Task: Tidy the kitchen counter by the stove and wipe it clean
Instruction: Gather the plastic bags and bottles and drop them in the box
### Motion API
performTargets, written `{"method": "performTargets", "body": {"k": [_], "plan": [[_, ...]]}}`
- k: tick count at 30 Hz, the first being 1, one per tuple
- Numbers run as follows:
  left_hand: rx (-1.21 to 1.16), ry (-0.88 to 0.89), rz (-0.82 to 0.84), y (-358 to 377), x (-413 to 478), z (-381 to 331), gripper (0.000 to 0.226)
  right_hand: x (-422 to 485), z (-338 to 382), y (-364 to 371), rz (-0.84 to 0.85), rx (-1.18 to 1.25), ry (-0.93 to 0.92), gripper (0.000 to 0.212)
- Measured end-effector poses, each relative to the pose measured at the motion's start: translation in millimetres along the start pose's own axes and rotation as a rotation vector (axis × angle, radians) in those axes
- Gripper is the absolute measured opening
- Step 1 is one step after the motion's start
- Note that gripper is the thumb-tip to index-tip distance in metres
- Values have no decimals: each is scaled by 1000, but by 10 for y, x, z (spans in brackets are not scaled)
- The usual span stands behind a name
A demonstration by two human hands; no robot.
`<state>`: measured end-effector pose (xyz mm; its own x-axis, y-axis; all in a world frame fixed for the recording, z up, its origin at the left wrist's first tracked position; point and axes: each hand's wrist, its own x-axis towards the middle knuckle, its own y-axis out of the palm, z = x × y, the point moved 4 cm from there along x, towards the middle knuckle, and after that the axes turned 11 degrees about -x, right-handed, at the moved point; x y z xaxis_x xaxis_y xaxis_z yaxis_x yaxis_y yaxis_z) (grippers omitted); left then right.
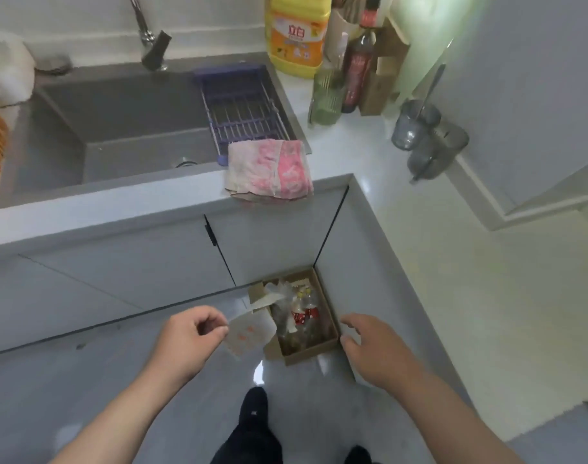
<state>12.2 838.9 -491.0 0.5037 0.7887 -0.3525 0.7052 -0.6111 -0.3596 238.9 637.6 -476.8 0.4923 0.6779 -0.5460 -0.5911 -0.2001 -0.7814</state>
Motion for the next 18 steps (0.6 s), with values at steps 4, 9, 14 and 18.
{"method": "performTargets", "body": {"k": [4, 9, 14, 18], "plan": [[14, -75, 102, 329, 644, 487, 34, 484, -49, 450, 28, 78, 114, 45], [-37, -187, 160, 1010, 1317, 1355, 31, 1139, -352, 1253, 72, 129, 218, 44], [-14, -302, 208, 1771, 1892, 2336, 23, 1949, -747, 2160, 110, 109, 222, 50], [38, -282, 239, 2264, 2390, 2999, 14, 2623, -1070, 2703, 117, 89, 234, 39]]}}
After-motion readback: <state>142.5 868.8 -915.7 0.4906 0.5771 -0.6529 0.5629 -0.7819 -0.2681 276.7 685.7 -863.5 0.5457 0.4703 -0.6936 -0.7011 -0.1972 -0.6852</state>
